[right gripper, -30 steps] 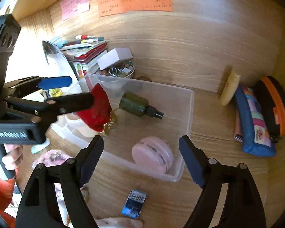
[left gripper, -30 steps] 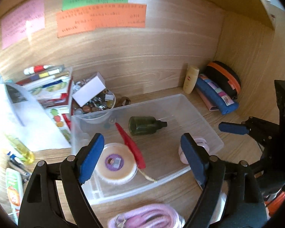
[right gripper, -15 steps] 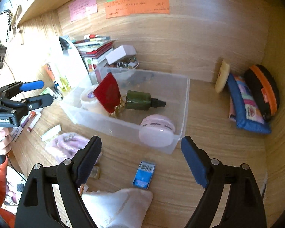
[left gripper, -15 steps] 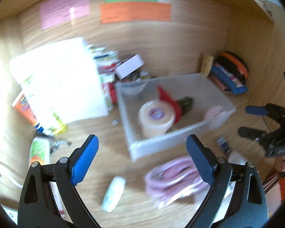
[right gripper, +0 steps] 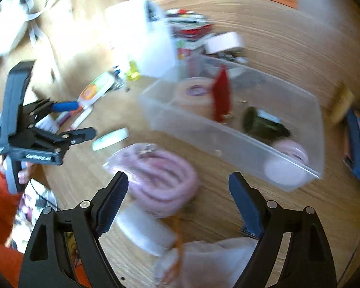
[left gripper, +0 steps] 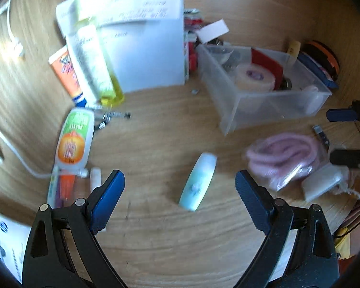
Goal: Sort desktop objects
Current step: 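Grasp the pink rope bag with the right gripper while the left grasps the blue tube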
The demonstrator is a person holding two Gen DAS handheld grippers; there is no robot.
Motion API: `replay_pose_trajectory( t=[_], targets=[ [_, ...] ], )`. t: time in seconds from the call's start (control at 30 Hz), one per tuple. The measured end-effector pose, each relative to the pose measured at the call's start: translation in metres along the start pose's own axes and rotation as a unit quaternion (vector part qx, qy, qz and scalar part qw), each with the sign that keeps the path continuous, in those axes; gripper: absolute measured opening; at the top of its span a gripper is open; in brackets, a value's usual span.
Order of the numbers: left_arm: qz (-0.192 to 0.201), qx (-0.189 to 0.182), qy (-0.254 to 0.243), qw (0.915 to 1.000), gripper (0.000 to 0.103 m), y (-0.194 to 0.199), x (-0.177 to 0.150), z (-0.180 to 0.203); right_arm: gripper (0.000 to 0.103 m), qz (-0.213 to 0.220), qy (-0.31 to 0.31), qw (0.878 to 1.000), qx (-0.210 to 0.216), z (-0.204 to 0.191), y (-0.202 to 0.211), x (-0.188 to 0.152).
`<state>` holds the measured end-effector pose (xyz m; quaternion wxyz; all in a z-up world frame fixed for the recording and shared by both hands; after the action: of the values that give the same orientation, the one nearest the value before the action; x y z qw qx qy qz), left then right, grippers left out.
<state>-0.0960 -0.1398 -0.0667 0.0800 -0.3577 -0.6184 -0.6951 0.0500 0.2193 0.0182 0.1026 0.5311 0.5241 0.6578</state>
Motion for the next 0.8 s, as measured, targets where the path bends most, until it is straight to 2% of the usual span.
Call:
replay_pose_trajectory(
  t=[0.07,0.27,0.53,0.8],
  targets=[
    [-0.007,-0.002,0.002,1.0,0.094,-0.003,-0.009,-0.004,0.084,-0.016,0.032,0.999,0.005,-0.016,-0.006,-0.001],
    [-0.021,-0.017,0.002,0.9996,0.094,-0.013,-0.025,-0.004,0.084,-0.076,0.113,0.99,-0.036,-0.041,-0.035,-0.003],
    [-0.026,-0.034,-0.026,0.9987,0.094,-0.03,-0.021,0.009,0.084,-0.164,0.109,0.98,-0.042,-0.023,-0.082,0.002],
    [-0.046,-0.044,-0.025,0.9977,0.07,-0.054,-0.015,0.012,0.081,-0.175,0.068,0.982,0.009,-0.006,-0.094,0.012]
  ],
)
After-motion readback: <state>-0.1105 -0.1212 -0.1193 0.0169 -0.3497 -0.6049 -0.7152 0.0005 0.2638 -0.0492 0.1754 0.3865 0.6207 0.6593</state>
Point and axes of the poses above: each gripper's, at about its wrist camera, not at the fingertips, and y roughly against the way its jaws point, z to its right, x to its top, the point moved 6 cm from there along -y, roughly the way its jaws point, and after that the axes turned 1 degree about y, right-handed, at the moved point
